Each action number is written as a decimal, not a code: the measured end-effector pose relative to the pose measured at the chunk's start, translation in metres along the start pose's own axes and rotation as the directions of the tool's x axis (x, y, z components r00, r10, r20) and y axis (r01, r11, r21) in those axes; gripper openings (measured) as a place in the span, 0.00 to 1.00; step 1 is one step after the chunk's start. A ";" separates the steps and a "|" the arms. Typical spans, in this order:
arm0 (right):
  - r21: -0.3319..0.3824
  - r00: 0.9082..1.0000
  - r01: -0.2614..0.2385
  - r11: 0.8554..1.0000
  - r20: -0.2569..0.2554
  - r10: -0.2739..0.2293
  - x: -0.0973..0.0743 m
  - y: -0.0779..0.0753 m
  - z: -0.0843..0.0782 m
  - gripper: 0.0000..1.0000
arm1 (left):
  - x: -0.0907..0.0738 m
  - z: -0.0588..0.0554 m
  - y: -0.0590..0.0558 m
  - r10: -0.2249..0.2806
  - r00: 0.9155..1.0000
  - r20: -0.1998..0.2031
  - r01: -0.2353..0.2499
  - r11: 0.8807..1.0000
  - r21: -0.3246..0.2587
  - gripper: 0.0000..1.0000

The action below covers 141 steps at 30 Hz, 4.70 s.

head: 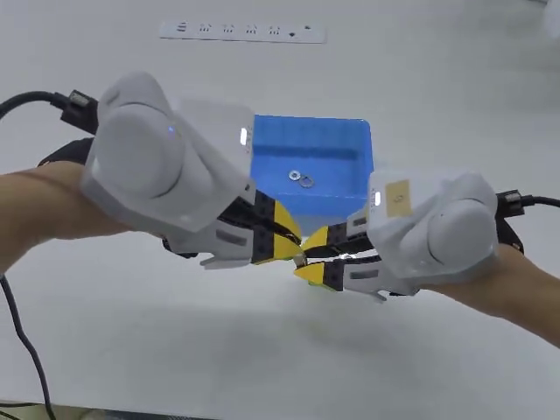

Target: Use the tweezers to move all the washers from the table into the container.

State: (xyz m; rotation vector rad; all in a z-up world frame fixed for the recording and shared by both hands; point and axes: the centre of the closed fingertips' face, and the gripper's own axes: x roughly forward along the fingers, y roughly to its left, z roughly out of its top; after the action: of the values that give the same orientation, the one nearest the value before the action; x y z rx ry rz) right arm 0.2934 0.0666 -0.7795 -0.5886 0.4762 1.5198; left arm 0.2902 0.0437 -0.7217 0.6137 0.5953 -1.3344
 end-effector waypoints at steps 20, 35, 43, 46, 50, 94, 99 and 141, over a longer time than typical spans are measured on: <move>-0.003 0.999 -0.028 1.000 -0.015 0.028 0.002 0.001 -0.007 0.11 | 0.003 0.002 -0.001 -0.006 1.000 0.004 0.006 1.000 -0.007 0.06; -0.022 0.999 -0.044 0.999 -0.033 0.043 0.000 0.002 -0.012 0.11 | 0.005 0.005 0.000 -0.015 1.000 0.007 0.015 1.000 -0.004 0.06; -0.024 0.998 -0.042 0.999 -0.038 0.041 0.000 0.001 -0.012 0.10 | 0.006 0.005 0.001 -0.017 1.000 0.004 0.017 1.000 -0.006 0.06; -0.025 0.998 -0.044 0.999 -0.046 0.043 0.000 0.002 -0.011 0.10 | 0.005 0.004 0.001 -0.019 1.000 -0.009 0.019 1.000 0.002 0.06; -0.023 0.998 -0.046 0.999 -0.040 0.045 -0.002 0.003 -0.008 0.10 | 0.001 0.005 0.000 -0.020 1.000 -0.013 0.020 1.000 0.003 0.06; -0.133 0.993 0.115 0.984 0.046 -0.110 -0.030 -0.094 0.061 0.10 | -0.052 0.042 0.095 0.102 0.994 0.032 -0.105 0.986 0.131 0.06; -0.101 0.994 0.110 0.989 0.026 -0.107 -0.018 -0.107 0.046 0.10 | -0.040 0.031 0.106 0.103 0.994 0.041 -0.107 0.990 0.097 0.06; -0.076 0.996 0.085 0.994 -0.017 -0.086 -0.003 -0.104 0.031 0.10 | -0.023 0.014 0.104 0.070 0.997 -0.013 -0.068 0.993 0.096 0.06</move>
State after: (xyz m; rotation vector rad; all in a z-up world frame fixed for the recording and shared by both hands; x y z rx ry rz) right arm 0.3951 0.0879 -0.7473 -0.6751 0.4057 1.4560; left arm 0.3909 0.0635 -0.6888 0.7177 0.5211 -1.2994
